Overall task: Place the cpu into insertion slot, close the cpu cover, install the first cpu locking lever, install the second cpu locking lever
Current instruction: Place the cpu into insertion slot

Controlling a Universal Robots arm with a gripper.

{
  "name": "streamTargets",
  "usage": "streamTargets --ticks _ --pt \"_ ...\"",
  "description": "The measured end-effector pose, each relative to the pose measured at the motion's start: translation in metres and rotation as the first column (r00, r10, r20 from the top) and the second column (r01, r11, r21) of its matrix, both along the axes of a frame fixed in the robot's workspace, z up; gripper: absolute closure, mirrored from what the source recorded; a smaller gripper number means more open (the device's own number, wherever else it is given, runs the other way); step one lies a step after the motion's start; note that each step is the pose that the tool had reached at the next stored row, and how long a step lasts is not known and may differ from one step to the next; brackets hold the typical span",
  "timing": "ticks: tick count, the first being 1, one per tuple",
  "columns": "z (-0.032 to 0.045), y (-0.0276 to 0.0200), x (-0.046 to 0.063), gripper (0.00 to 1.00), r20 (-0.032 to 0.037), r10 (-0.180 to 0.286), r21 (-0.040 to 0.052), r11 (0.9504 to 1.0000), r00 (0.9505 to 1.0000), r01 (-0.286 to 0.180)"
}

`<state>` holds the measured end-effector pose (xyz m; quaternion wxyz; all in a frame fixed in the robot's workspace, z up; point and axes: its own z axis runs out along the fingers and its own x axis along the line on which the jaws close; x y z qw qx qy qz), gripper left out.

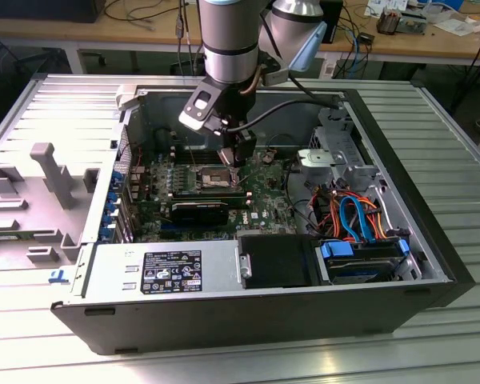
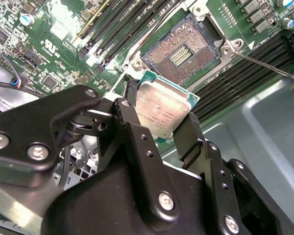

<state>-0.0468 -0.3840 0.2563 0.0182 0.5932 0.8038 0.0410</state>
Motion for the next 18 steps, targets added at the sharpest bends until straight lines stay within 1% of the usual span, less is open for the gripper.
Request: streamTargets --ticks 18 --pt "-0.0001 0.0000 0.0000 0.46 0.0000 -0.062 0.0000 0.9981 0.9981 0.062"
